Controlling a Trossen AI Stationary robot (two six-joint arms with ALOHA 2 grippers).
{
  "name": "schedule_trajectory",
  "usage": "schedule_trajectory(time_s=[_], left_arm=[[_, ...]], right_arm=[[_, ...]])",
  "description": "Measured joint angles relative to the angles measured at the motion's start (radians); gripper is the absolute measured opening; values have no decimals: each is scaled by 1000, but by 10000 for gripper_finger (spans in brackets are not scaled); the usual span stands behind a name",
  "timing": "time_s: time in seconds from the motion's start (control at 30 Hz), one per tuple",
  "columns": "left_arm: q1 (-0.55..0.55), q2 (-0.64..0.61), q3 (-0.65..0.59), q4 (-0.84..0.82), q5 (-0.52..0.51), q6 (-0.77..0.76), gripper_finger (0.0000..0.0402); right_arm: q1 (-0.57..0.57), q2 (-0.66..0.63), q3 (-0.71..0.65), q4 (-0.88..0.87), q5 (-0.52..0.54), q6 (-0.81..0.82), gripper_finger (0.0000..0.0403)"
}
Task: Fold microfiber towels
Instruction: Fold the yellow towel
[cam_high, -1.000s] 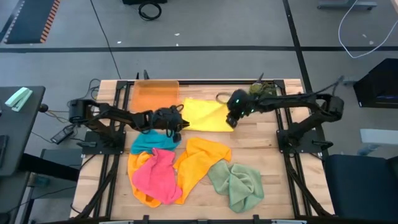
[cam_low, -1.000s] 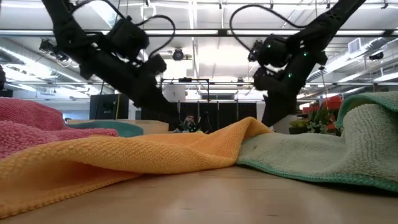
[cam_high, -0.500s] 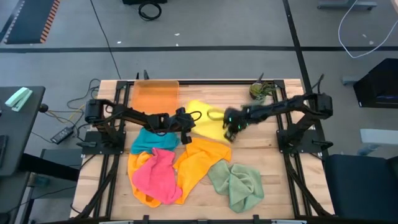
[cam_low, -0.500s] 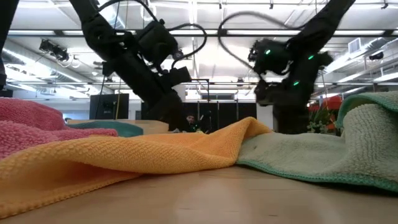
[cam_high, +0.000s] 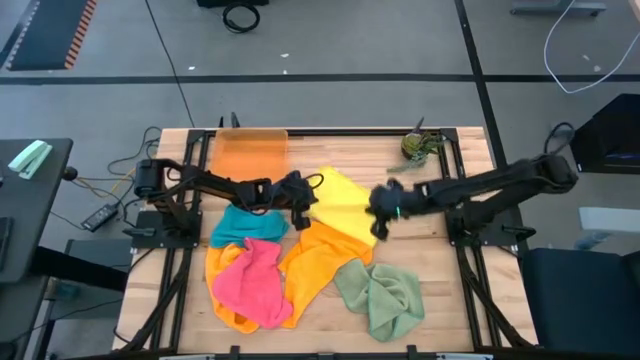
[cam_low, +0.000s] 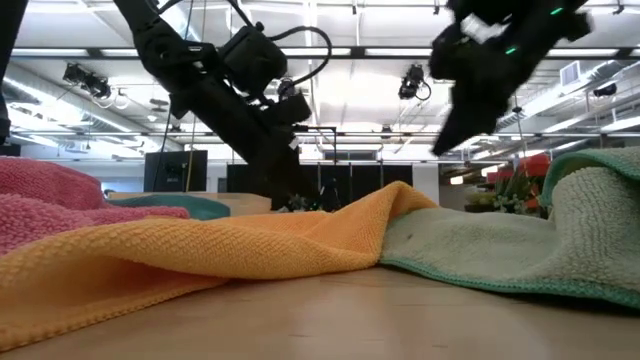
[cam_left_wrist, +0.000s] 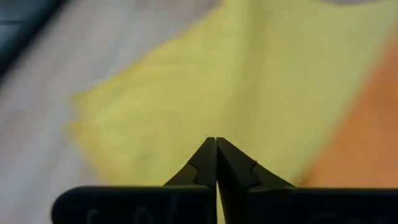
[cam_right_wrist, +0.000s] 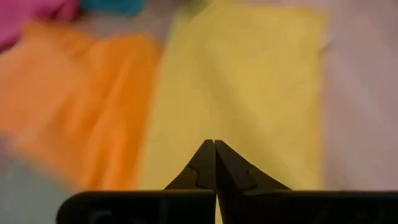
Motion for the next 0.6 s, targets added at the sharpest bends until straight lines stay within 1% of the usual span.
schedule_trajectory(time_s=[0.03, 0.1, 0.2, 0.3, 0.33, 0.43, 0.53, 0.6], left_arm=[[-11, 7, 0, 1, 22, -17, 6], [-34, 25, 0, -12, 26, -27, 9], [-55, 48, 0, -12, 6, -25, 10], [-50, 74, -1, -21, 1, -25, 5], [-45, 82, -1, -22, 1, -25, 6], [-24, 93, -1, -62, 2, -26, 11], [-29, 63, -3, -55, -5, -24, 9], [-55, 30, 23, -5, -18, 14, 5]], right_arm=[[-50, 9, 0, 41, -25, -46, 2], [-152, 54, 0, 149, -116, -135, 2], [-271, 167, 0, 335, -245, -229, 2], [-353, 295, 1, 476, -361, -279, 2], [-372, 330, 1, 497, -381, -291, 2], [-409, 395, 0, 506, -377, -314, 2], [-426, 407, 0, 499, -374, -336, 2], [-427, 397, 1, 500, -376, -353, 2]])
